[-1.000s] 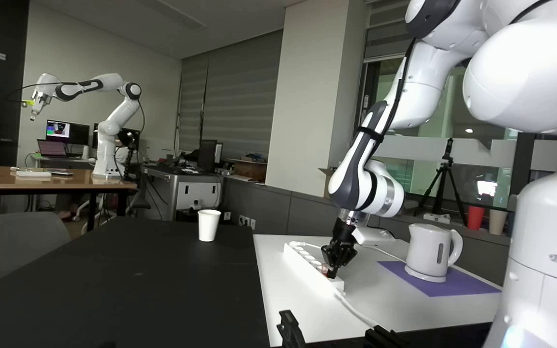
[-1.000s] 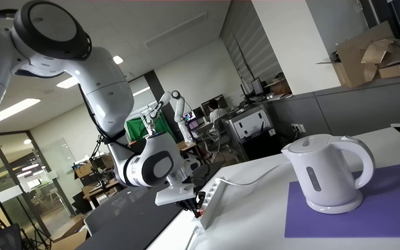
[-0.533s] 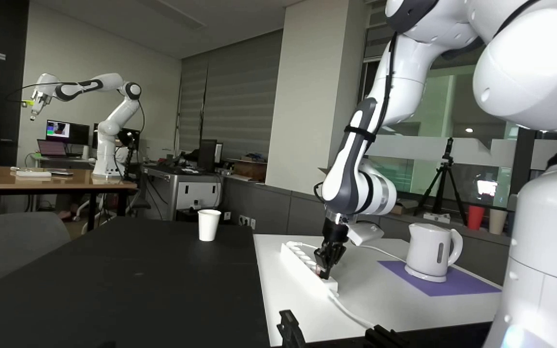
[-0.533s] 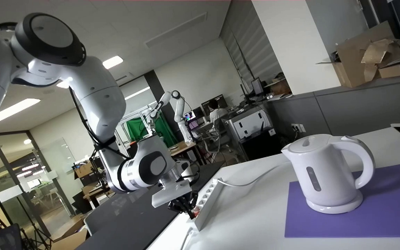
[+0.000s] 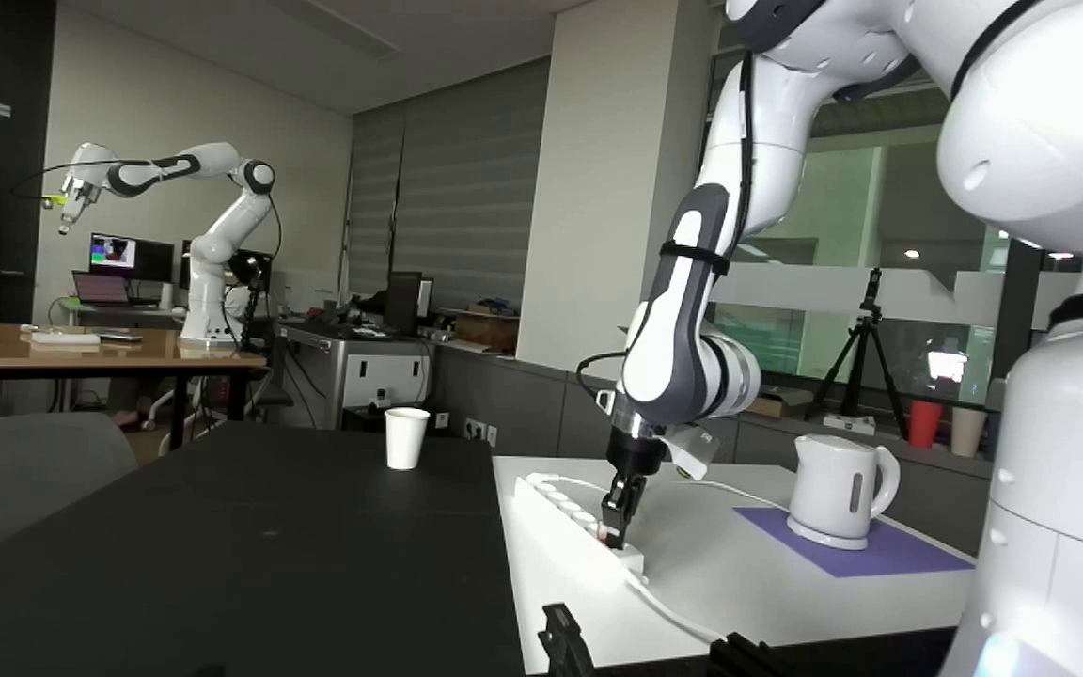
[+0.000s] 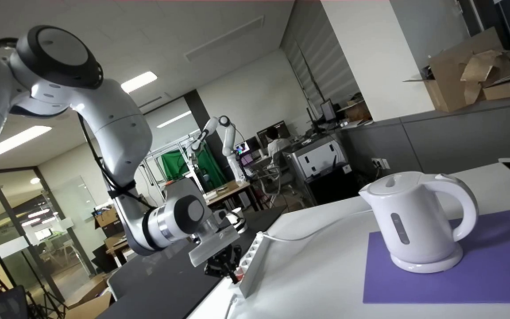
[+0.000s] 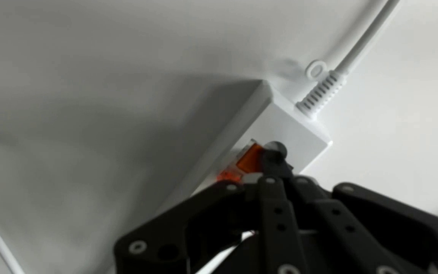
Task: Turn on the extension cable
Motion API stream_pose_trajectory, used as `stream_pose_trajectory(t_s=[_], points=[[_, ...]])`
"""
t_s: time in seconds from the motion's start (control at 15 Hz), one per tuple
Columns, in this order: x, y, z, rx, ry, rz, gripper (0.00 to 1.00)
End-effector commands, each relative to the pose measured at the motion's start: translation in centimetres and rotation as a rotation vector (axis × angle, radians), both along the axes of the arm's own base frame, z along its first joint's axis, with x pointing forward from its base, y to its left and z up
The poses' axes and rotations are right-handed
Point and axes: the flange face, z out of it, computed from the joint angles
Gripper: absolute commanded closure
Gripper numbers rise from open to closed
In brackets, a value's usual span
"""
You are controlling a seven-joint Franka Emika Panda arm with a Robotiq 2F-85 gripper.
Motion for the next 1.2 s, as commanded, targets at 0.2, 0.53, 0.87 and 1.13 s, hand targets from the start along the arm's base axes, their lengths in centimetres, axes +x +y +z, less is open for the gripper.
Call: stream_pose_trajectory(t_s=[0.2, 0.53, 0.87, 1.13], points=[[-2.8, 0.5, -4.9, -0.060, 0.153, 0.140, 1.00], [-1.6, 0.4, -4.1, -0.078, 0.168, 0.134, 1.00], [0.9, 0.4, 0.3, -0.018, 0.124, 0.017, 1.00], [1.9, -0.2, 3.1, 0.025, 0.112, -0.084, 1.00]])
